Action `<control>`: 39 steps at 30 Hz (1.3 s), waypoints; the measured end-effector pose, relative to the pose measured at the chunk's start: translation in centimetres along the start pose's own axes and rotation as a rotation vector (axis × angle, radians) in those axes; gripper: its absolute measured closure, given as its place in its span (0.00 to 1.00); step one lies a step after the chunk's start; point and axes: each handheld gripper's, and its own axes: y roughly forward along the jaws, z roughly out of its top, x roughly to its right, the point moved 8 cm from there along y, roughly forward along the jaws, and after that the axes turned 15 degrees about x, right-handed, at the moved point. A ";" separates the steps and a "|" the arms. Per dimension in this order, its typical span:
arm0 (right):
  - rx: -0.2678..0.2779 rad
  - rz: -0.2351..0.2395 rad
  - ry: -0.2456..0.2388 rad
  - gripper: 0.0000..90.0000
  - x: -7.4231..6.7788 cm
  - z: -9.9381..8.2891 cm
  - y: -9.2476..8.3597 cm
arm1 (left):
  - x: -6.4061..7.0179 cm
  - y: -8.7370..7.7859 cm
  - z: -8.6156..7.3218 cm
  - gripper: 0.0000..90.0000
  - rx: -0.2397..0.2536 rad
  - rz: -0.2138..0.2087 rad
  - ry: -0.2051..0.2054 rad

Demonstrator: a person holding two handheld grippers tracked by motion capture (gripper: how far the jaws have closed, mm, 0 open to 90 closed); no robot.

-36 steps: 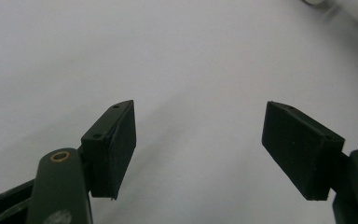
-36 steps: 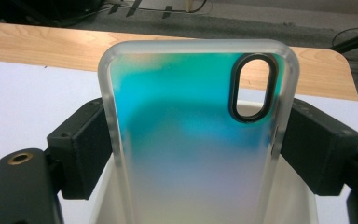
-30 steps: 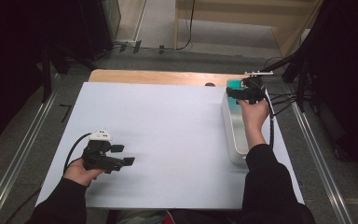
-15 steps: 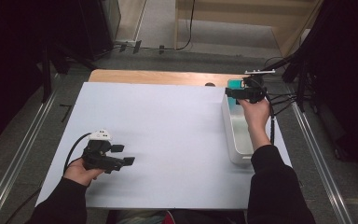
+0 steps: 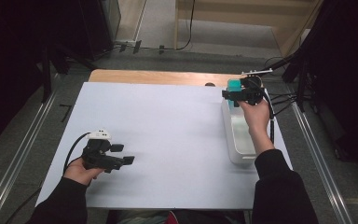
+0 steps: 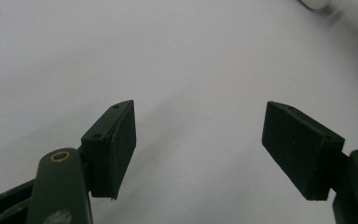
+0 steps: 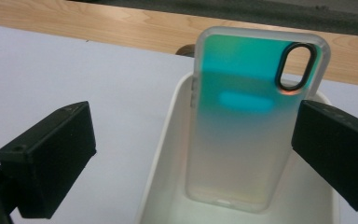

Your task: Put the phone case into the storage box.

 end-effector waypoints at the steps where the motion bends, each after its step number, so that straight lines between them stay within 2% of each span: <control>1: -0.003 0.009 0.006 0.00 -0.2 -0.1 -0.2 | 0.0 0.0 0.0 0.29 0.005 0.000 -0.003; 14: -0.001 0.076 0.006 0.00 -1.9 -0.5 -2.1 | 0.0 0.1 0.0 0.29 -0.004 -0.003 0.003; 19: 0.004 0.105 -0.012 0.00 -2.6 -0.6 -2.8 | 0.0 0.0 0.0 0.29 -0.003 -0.005 0.006; 21: 0.014 0.105 -0.007 0.17 -2.9 -0.7 -3.0 | 0.0 0.1 -0.1 0.29 -0.003 -0.004 0.008; 28: 0.012 0.140 -0.003 0.17 -3.8 -1.3 -3.8 | 0.3 0.0 -0.1 0.29 0.001 -0.010 0.008; 39: 0.021 0.206 -0.034 0.18 -5.2 -2.2 -5.3 | 0.2 0.1 0.0 0.29 0.002 -0.013 0.007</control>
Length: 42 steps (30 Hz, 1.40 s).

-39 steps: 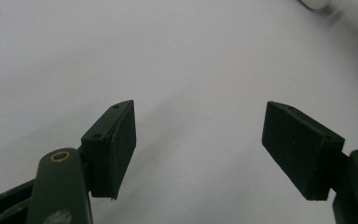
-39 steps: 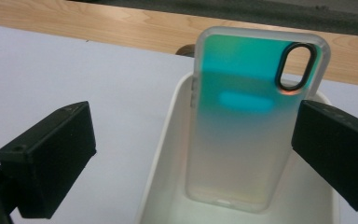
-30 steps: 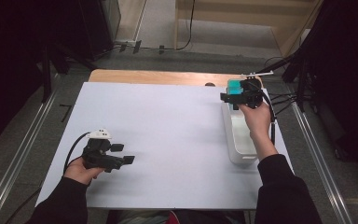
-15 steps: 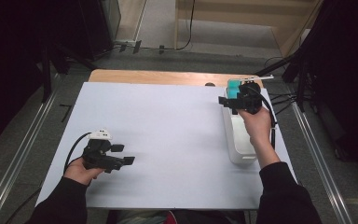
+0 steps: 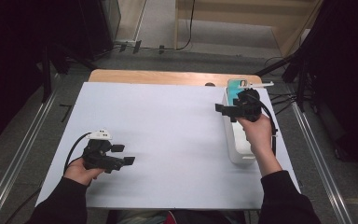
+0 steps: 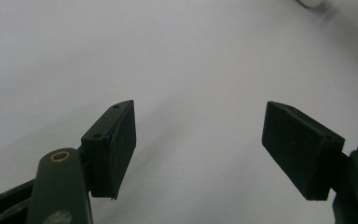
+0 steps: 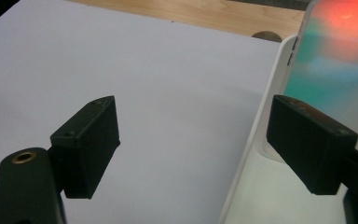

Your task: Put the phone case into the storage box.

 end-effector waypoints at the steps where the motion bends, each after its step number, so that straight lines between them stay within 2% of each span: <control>1: -0.003 0.004 0.000 0.18 -0.2 -0.1 -0.1 | 0.0 0.0 0.0 0.29 0.000 -0.002 0.000; 5: -0.013 0.023 -0.021 0.24 -0.9 -0.5 -0.3 | 0.0 0.0 0.0 0.29 0.003 0.001 -0.002; 8: -0.012 0.029 -0.034 0.24 -1.2 -0.7 -0.3 | 0.1 0.0 -0.1 0.29 -0.004 -0.004 0.000; 14: -0.019 0.059 -0.024 0.24 -2.0 -1.4 -0.6 | 0.1 0.0 -0.1 0.29 -0.006 -0.004 0.006; 15: -0.008 0.064 -0.049 0.24 -2.0 -1.4 -0.6 | 0.1 -0.1 -0.1 0.29 -0.007 -0.006 0.008; 17: -0.005 0.066 -0.068 0.24 -2.2 -1.5 -0.7 | 0.1 -0.1 0.0 0.29 -0.007 -0.007 0.009; 23: -0.014 0.116 -0.073 0.24 -3.3 -2.3 -1.0 | 0.2 -0.1 0.0 0.29 -0.008 -0.009 0.009; 28: -0.036 0.134 -0.089 0.24 -4.0 -3.0 -1.3 | 0.2 -0.1 0.0 0.28 -0.008 -0.016 0.011; 32: -0.048 0.168 -0.082 0.24 -4.7 -3.5 -1.5 | 0.4 -0.2 0.1 0.29 0.006 -0.031 0.000; 38: -0.054 0.219 -0.095 0.24 -5.8 -4.2 -2.0 | 0.4 -0.2 0.1 0.29 0.006 -0.030 0.001; 39: -0.054 0.232 -0.096 0.24 -6.0 -4.3 -2.1 | 0.4 -0.2 0.2 0.29 0.006 -0.032 0.003; 42: -0.048 0.309 -0.074 0.24 -6.8 -4.5 -2.4 | 0.4 -0.2 0.1 0.29 0.006 -0.031 0.004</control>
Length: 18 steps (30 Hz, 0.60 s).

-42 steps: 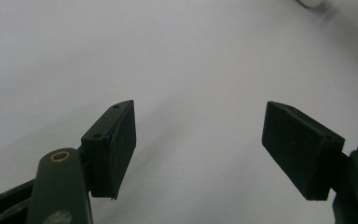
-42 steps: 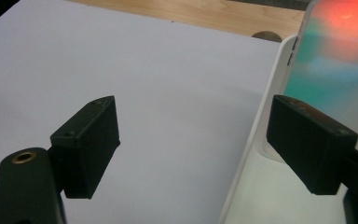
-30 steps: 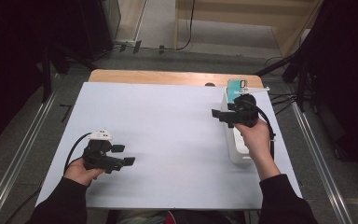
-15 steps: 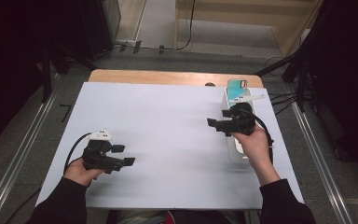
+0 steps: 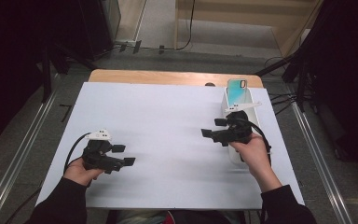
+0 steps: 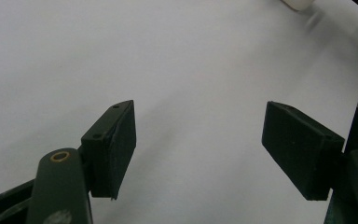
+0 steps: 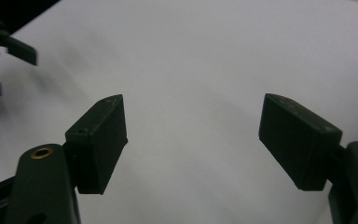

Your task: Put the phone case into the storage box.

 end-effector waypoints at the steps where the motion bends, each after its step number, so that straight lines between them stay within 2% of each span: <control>1: -0.003 0.014 0.002 0.24 -0.2 -0.1 0.0 | 0.0 0.0 0.0 0.28 0.004 0.000 0.001; 4: -0.013 0.042 -0.022 0.24 -0.8 -0.6 -0.1 | 0.0 0.0 0.0 0.29 0.003 0.002 0.000; 8: -0.035 0.051 -0.049 0.24 -1.2 -1.1 -0.3 | 0.0 0.0 0.0 0.29 0.002 0.000 0.002; 18: -0.059 0.082 -0.070 0.24 -2.0 -2.5 -1.0 | 0.0 0.0 0.0 0.29 0.002 -0.001 0.005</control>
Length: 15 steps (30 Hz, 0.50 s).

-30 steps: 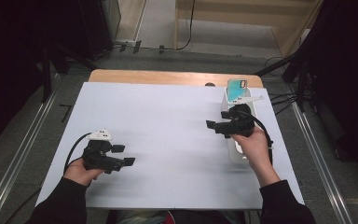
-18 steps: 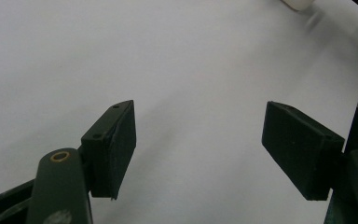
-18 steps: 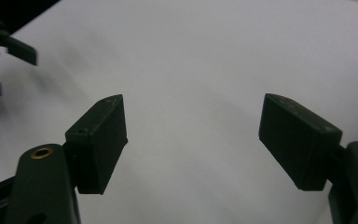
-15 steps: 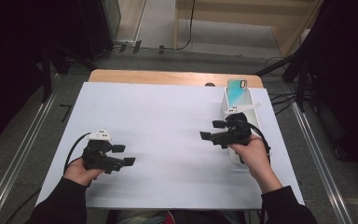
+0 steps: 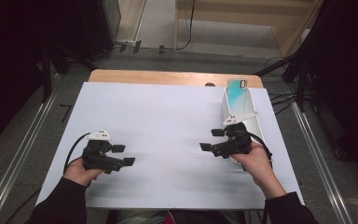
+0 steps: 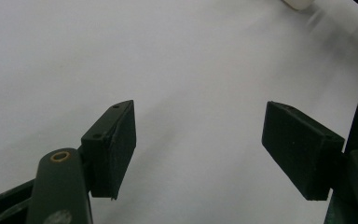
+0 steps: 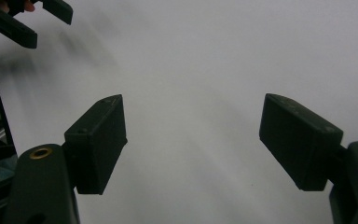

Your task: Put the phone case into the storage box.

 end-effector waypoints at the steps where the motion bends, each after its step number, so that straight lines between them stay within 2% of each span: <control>1: 0.001 0.005 -0.002 0.24 0.0 -0.1 0.0 | 0.0 0.0 0.0 0.29 -0.002 0.001 0.001; 15: -0.017 0.023 -0.016 0.23 -0.9 -1.9 -1.2 | 0.0 -0.1 0.0 0.29 0.000 0.003 -0.003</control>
